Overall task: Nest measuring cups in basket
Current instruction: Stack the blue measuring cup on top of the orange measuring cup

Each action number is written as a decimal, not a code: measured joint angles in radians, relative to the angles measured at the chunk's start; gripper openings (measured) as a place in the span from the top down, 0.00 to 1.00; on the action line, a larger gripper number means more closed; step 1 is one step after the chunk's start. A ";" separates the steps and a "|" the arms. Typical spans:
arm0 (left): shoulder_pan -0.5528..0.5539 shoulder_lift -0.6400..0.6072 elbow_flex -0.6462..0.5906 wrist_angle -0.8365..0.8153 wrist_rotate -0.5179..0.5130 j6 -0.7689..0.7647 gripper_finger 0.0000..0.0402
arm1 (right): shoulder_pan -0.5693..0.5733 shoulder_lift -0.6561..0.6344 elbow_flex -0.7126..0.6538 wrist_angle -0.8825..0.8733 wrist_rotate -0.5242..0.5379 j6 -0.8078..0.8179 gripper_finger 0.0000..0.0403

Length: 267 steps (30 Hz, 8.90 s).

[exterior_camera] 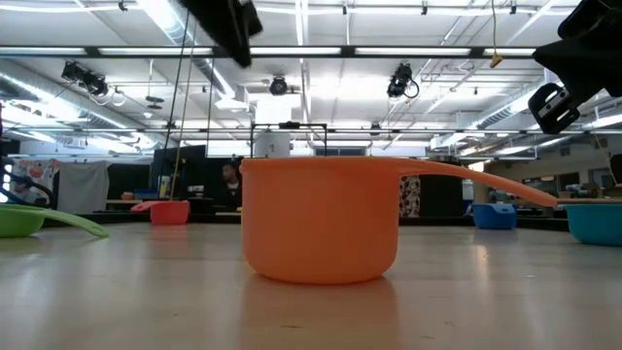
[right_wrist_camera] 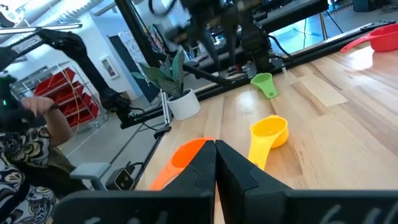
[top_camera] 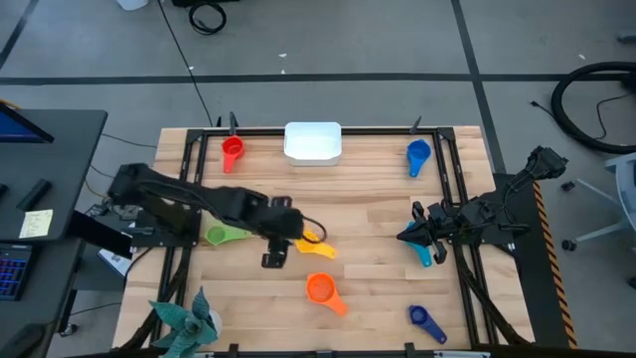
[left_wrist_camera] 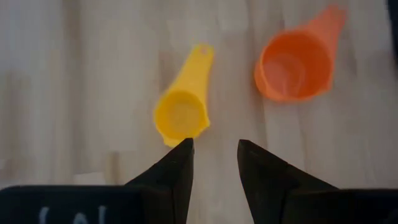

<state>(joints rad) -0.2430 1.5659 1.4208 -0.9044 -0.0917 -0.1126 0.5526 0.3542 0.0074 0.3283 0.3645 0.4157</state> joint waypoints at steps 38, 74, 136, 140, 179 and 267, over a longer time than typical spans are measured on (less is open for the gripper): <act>-0.323 -0.798 -0.410 0.089 -0.229 -0.138 0.68 | -0.004 0.001 0.000 0.165 0.049 -0.034 0.97; -0.390 -1.097 -0.827 0.275 -0.230 -0.310 0.68 | -0.099 0.103 0.721 -0.871 0.821 -0.234 0.97; -0.389 -1.095 -0.828 0.283 -0.307 -0.296 0.68 | -1.324 1.121 0.927 -1.070 0.086 -0.067 0.67; -0.389 -1.095 -0.828 0.284 -0.307 -0.296 0.68 | -1.346 1.162 0.927 -1.065 0.079 -0.030 0.68; -0.390 -1.095 -0.828 0.284 -0.307 -0.297 0.68 | -1.431 1.199 0.926 -1.050 -0.071 0.004 0.68; -0.389 -1.095 -0.828 0.285 -0.360 -0.260 0.68 | -0.666 1.199 1.348 -1.543 -0.136 0.048 0.97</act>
<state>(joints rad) -0.6323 0.4709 0.5930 -0.6198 -0.4519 -0.3729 -0.1139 1.5532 1.3556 -1.2144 0.2284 0.4635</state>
